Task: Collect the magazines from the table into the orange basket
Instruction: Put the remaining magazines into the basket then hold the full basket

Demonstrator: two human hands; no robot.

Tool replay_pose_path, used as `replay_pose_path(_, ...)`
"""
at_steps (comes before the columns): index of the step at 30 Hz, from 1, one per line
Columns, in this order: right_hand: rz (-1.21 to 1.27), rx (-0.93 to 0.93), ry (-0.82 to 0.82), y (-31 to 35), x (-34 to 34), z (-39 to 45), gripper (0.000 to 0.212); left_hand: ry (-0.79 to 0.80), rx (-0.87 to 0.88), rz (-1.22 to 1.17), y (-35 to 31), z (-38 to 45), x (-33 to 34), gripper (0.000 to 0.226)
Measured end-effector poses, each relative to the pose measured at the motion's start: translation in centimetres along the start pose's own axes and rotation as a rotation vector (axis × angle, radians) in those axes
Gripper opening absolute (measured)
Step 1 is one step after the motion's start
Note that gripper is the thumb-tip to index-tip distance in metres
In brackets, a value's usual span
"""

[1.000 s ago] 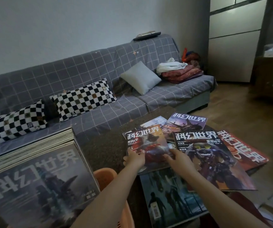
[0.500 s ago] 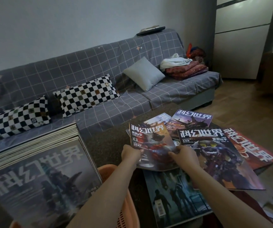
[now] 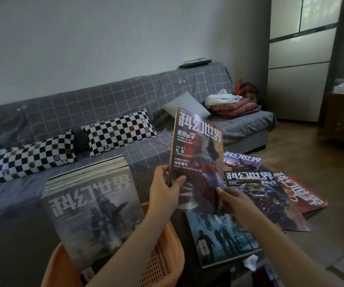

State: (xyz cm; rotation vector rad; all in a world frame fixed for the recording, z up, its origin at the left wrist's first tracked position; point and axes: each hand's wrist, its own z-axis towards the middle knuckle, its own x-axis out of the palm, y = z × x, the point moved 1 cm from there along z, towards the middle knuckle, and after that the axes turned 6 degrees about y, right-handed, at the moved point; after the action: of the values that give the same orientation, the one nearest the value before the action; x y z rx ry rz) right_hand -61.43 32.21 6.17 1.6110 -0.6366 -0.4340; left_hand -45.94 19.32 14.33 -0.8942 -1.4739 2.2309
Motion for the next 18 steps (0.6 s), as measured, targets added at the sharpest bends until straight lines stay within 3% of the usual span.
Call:
replay_pose_path(5, 0.201, -0.136, 0.028, 2.3, 1.8, -3.2, 0.028, -0.045, 0.075, -0.053, -2.1, -3.3, -4.0, 0.026)
replay_pose_path(11, 0.128, -0.277, 0.101, 4.9, 6.0, -6.4, 0.022, -0.108, 0.068, -0.088, -2.4, -7.2, -9.0, 0.028)
replay_pose_path(18, 0.046, -0.321, 0.239, 6.2, 12.0, -8.3, 0.039, -0.253, 0.035, -0.142, -0.7, -11.5, -14.7, 0.010)
